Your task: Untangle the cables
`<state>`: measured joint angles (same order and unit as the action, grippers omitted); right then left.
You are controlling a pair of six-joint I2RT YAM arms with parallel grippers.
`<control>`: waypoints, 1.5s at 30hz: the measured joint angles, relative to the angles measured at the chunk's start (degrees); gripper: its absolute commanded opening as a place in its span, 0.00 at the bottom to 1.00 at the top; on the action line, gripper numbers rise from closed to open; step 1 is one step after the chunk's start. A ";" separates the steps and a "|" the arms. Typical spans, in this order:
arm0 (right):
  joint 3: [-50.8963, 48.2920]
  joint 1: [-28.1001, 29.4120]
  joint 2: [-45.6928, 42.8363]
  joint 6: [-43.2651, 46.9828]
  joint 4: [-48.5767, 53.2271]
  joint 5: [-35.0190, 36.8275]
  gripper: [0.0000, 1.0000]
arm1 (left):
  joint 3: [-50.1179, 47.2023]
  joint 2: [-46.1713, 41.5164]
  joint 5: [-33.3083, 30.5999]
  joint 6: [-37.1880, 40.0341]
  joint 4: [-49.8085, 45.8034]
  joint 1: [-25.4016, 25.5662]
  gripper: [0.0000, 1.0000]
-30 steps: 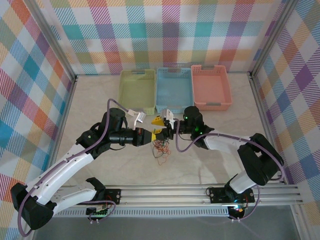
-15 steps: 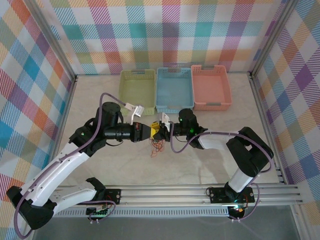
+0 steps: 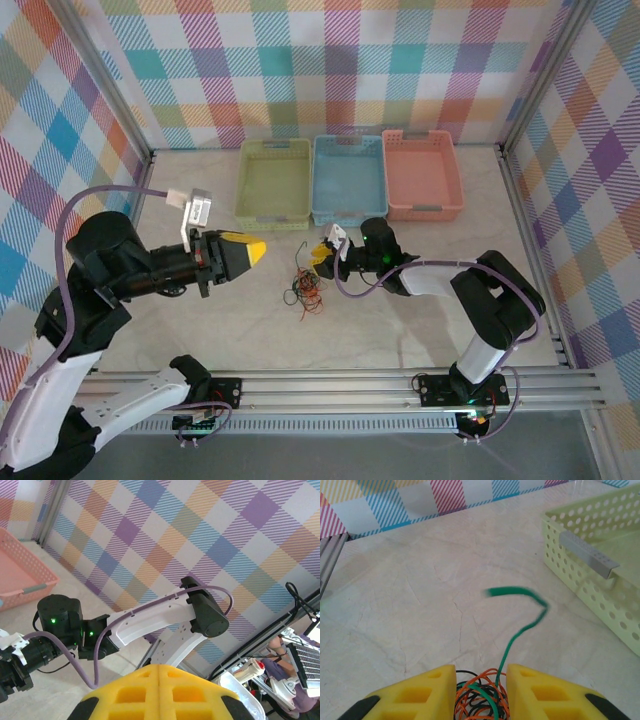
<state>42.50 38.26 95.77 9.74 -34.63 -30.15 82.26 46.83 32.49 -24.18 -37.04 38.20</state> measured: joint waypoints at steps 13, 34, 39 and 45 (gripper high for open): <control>-5.33 -3.13 -3.89 -4.44 -3.58 5.25 0.37 | -26.08 10.32 -14.97 -2.16 1.60 0.02 0.85; -7.61 -4.55 -6.69 -8.59 -5.64 11.61 0.39 | -13.38 38.53 -34.86 -1.40 5.51 3.08 0.90; -7.61 -4.61 -6.69 -8.87 -5.46 11.80 0.39 | -8.09 45.38 -39.32 -1.62 3.58 4.17 0.79; -7.65 -4.61 -6.69 -8.90 -3.87 11.78 0.39 | -7.41 48.37 -43.39 -1.57 2.54 4.17 0.56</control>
<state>34.85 33.65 89.08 0.84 -38.50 -18.37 74.85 95.20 -10.90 -25.76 -34.50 42.37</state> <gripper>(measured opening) 0.393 0.637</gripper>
